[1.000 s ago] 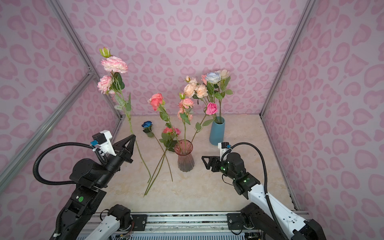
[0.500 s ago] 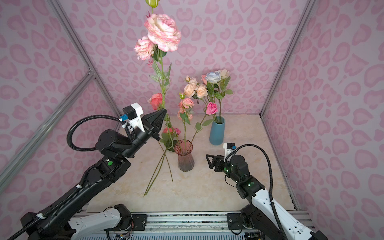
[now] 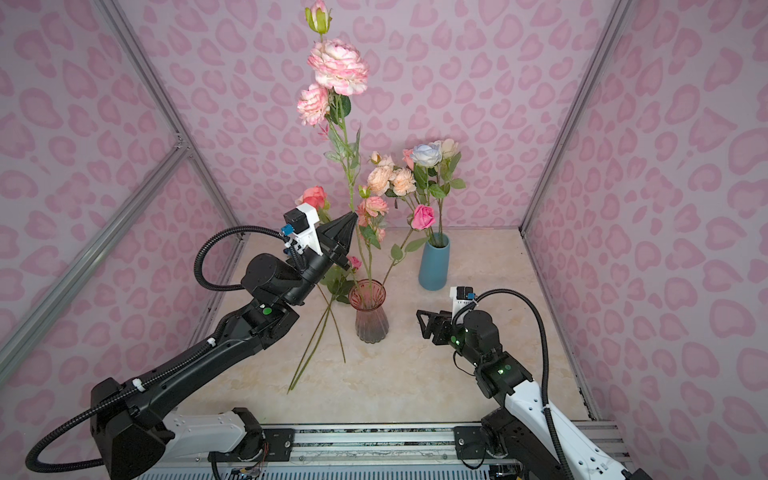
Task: Arrange the flowers into the vase
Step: 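Lift the pink carnation spray upright above the pink vase with the left gripper, then lower the carnation stem into the pink glass vase and open the left gripper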
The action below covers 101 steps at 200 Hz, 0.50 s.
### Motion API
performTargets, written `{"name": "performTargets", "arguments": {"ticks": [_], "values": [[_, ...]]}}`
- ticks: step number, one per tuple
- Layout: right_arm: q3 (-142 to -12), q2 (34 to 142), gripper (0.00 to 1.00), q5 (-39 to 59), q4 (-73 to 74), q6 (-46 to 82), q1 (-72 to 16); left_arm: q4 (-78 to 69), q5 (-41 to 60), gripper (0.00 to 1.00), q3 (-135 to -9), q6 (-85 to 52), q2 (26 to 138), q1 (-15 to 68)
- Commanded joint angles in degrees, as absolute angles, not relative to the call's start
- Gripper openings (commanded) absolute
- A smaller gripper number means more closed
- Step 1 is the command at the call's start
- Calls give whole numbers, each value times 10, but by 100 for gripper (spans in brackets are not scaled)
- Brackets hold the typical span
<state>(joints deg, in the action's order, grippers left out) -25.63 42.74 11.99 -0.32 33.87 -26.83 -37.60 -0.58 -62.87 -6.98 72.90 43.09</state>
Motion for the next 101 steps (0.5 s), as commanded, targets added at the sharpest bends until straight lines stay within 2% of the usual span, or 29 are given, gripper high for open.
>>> {"name": "performTargets", "arguments": {"ticks": [1, 101], "values": [[-254, 429, 83, 118, -1, 334, -266, -417, -30, 3, -603, -97, 723, 435], [-245, 428, 83, 119, 2, 347, -267, -407, -81, 3, -492, -128, 701, 443]]}}
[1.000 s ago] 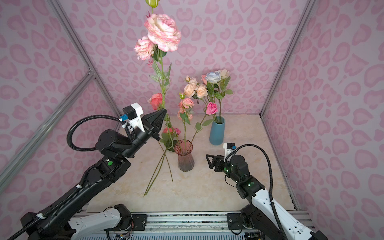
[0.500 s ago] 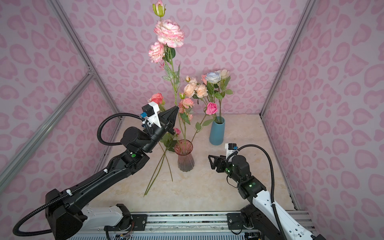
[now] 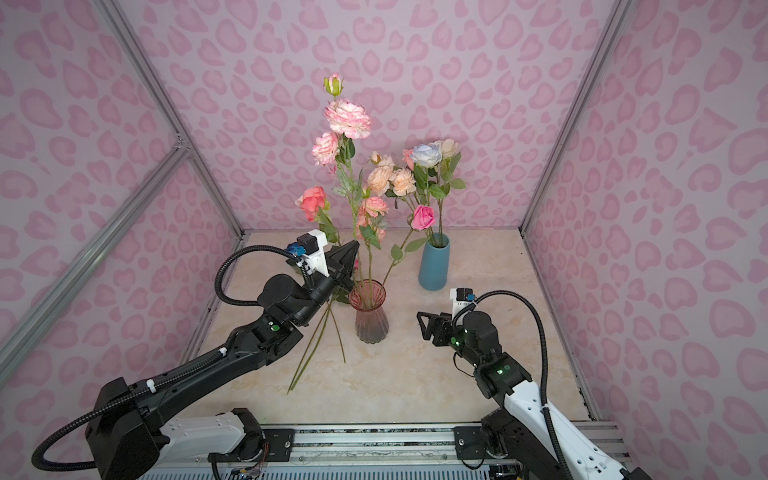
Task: Arrange the flowers into the vase
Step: 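Lower the carnation stem into the pink glass vase and open the left gripper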
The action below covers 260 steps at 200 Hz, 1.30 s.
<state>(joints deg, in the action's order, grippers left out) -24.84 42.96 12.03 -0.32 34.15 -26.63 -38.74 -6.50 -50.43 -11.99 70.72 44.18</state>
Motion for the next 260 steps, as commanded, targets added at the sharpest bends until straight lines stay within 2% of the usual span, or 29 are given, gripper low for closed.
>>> {"name": "performTargets", "arguments": {"ticks": [1, 49, 77, 119, 214, 231, 260], "values": [[-245, 427, 83, 119, 1, 348, -267, -407, -81, 3, -491, -128, 701, 443], [-241, 419, 83, 114, -4, 349, -267, -370, -80, 7, -481, -116, 705, 455], [-241, 416, 83, 115, -8, 351, -267, -337, -91, 14, -475, -108, 700, 466], [-243, 419, 83, 115, -7, 350, -268, -308, -109, 19, -456, -121, 681, 477], [-250, 423, 83, 123, -4, 355, -268, -285, -136, 19, -432, -118, 637, 484], [-251, 423, 83, 121, -10, 351, -267, -265, -174, 18, -423, -116, 609, 484], [-250, 427, 83, 113, -16, 346, -268, -181, -321, 23, -399, -149, 543, 478]]}}
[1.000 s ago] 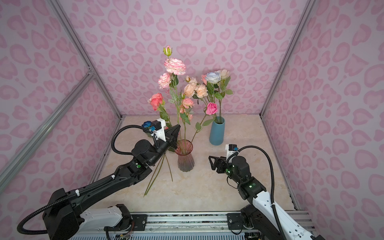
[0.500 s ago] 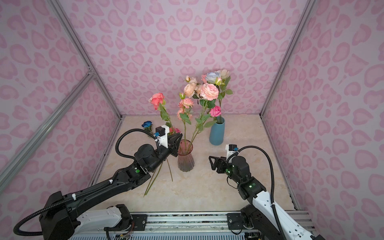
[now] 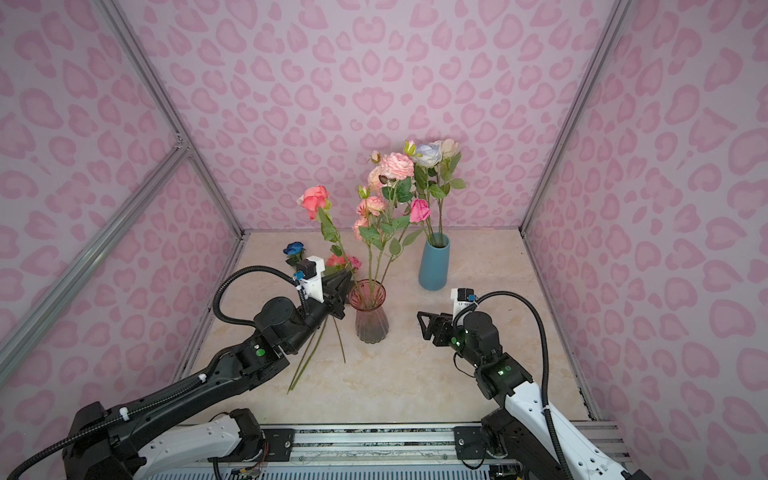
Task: Arrange the flowers into the vase
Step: 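Lower the carnation stem into the pink glass vase and open the left gripper, then move the open left gripper down to the blue rose stem, then grasp the blue rose stem with the left gripper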
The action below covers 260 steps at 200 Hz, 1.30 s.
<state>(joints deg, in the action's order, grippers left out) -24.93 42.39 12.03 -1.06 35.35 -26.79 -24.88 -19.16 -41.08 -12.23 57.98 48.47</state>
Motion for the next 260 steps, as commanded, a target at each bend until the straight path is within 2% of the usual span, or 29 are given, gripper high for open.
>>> {"name": "performTargets", "arguments": {"ticks": [1, 24, 31, 48, 65, 77, 99, 119, 145, 192, 210, 238, 260], "values": [[-249, 428, 83, 113, -16, 346, -268, -177, -326, 23, -399, -152, 541, 476], [-245, 440, 83, 116, -4, 348, -268, -24, -392, 35, -391, -255, 514, 433], [-244, 447, 83, 119, 0, 348, -268, 19, -387, 44, -385, -296, 512, 408], [-244, 463, 83, 124, 12, 352, -268, 96, -311, 50, -369, -392, 519, 316], [-247, 477, 82, 128, 12, 351, -267, 105, -217, 62, -358, -432, 549, 238], [-248, 482, 82, 129, 12, 347, -268, 99, -178, 67, -366, -432, 587, 214], [-248, 485, 81, 122, 10, 344, -267, 98, -120, 70, -419, -419, 688, 186], [-248, 489, 81, 120, 9, 342, -267, 109, -32, 69, -484, -429, 798, 148], [-244, 494, 81, 119, 8, 339, -267, 84, 56, 63, -545, -439, 917, 118], [-238, 497, 81, 115, 11, 328, -265, 106, 63, 56, -654, -425, 1055, 111], [-234, 501, 81, 111, 17, 326, -265, 109, 65, 49, -680, -424, 1092, 107], [-236, 514, 81, 123, 32, 330, -255, 96, 85, 40, -696, -431, 1126, 104], [-239, 521, 81, 123, 38, 328, -253, 97, 88, 37, -711, -427, 1139, 104]]}}
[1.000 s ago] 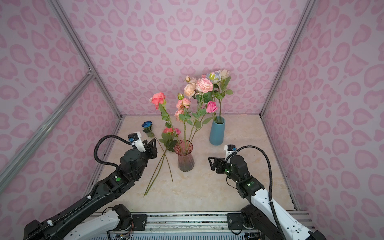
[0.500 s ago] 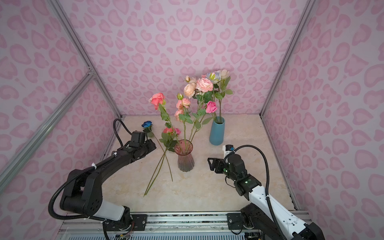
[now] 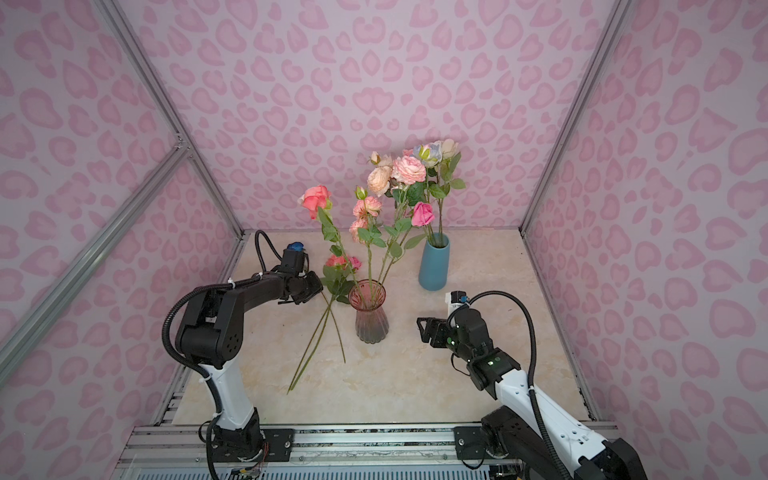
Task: Arrange the flowers into the vase
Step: 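Grasp the blue rose stem with the left gripper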
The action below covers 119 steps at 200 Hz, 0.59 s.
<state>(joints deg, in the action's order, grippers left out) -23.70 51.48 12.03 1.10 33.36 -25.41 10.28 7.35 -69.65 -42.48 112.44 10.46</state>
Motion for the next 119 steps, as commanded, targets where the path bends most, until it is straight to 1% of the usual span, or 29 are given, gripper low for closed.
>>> {"name": "performTargets", "arguments": {"ticks": [1, 3, 5, 13, 60, 93, 119], "values": [[-239, 522, 81, 124, 38, 328, -253, 98, 89, 37, -712, -427, 1140, 103], [-239, 523, 81, 125, 39, 327, -253, 97, 88, 37, -712, -427, 1141, 104], [-239, 523, 81, 124, 39, 328, -252, 97, 88, 34, -713, -426, 1141, 103], [-240, 526, 81, 126, 41, 328, -251, 98, 88, 28, -717, -425, 1144, 103], [-240, 522, 81, 136, 39, 331, -248, 102, 77, 8, -714, -419, 1138, 104], [-241, 499, 81, 135, 24, 334, -247, 92, 71, 3, -682, -417, 1094, 103], [-244, 485, 81, 138, 17, 342, -247, 94, 61, 3, -656, -413, 1053, 104]]}}
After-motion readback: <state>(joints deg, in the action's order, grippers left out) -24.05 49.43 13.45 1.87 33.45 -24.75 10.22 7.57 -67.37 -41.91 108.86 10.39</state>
